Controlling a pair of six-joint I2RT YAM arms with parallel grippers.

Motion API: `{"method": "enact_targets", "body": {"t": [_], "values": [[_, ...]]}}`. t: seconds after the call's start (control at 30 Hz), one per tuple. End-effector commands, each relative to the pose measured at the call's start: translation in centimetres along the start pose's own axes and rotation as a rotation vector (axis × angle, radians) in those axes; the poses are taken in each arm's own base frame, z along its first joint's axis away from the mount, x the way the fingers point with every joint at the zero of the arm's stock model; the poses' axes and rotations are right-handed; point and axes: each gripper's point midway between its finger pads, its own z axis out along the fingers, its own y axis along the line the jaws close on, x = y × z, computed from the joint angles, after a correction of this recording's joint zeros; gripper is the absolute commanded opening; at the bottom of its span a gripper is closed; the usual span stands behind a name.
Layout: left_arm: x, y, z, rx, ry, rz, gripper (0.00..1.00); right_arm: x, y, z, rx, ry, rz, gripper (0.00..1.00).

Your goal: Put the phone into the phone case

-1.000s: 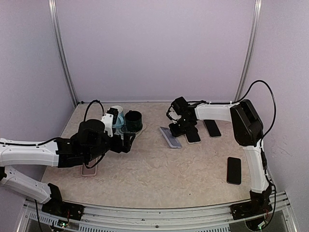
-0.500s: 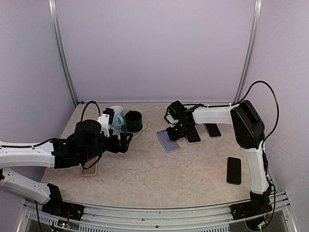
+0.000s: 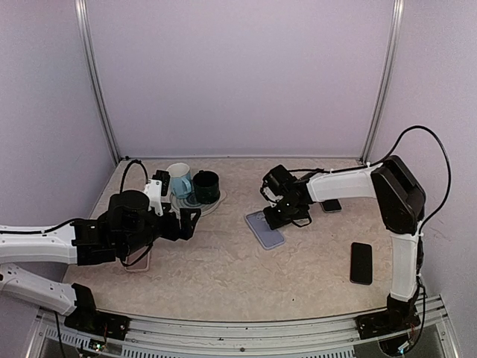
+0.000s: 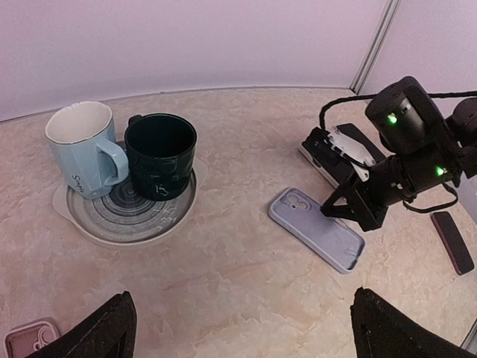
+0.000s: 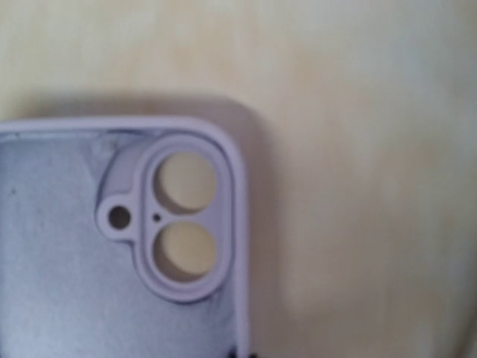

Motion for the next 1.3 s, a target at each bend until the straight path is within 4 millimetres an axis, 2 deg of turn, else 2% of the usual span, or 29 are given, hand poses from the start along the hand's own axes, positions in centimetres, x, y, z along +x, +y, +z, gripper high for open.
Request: {"method": "enact_targets", "body": {"t": [0.0,0.17,0.37,0.4,0.47,0.53,0.63,0.7,0.73,0.83,0.93,1.1,1.27], "values": [[0.0,-0.4,0.4,-0.004,-0.002,0.027,0.99,3.9,-0.5,-2.7,0.016,0.047,0.058,0.00],[0.6,-1.0,1.4,0.007,0.017,0.056,0.99,7.9,0.0,-4.2,0.015,0.088,0.106,0.00],[1.1,-1.6,2.3,0.012,0.038,0.093,0.99,9.2,3.2,-5.7,-0.058,0.100,0.139,0.00],[1.2,-1.6,2.4,0.012,0.040,0.096,0.99,9.2,3.3,-5.9,-0.054,0.105,0.137,0.05],[1.4,-1.6,2.6,0.010,0.043,0.105,0.99,9.1,2.8,-6.5,-0.033,0.104,0.135,0.23],[1.4,-1.6,2.6,0.012,0.045,0.116,0.99,8.7,1.2,-7.7,0.013,0.095,0.144,0.41],[1.3,-1.5,2.6,0.011,0.041,0.128,0.99,9.0,-2.6,-10.0,0.097,0.085,0.198,0.71],[1.3,-1.7,2.6,0.020,0.032,0.131,0.99,10.2,-5.4,-11.2,0.115,0.099,0.271,0.93],[1.2,-1.7,2.6,0.025,0.027,0.130,0.99,10.9,-7.0,-11.7,0.124,0.106,0.319,0.98],[1.3,-1.8,2.7,0.041,0.019,0.128,0.99,13.5,-11.5,-12.8,0.167,0.132,0.466,0.99],[1.5,-2.0,2.8,0.061,0.017,0.133,0.99,15.7,-14.6,-13.5,0.191,0.151,0.585,0.99],[1.8,-1.9,2.8,0.072,0.005,0.140,0.99,20.2,-16.9,-13.4,0.241,0.264,0.741,0.99],[2.1,-1.7,2.9,0.084,-0.006,0.149,0.99,22.4,-18.0,-13.5,0.287,0.301,0.800,0.99]]}}
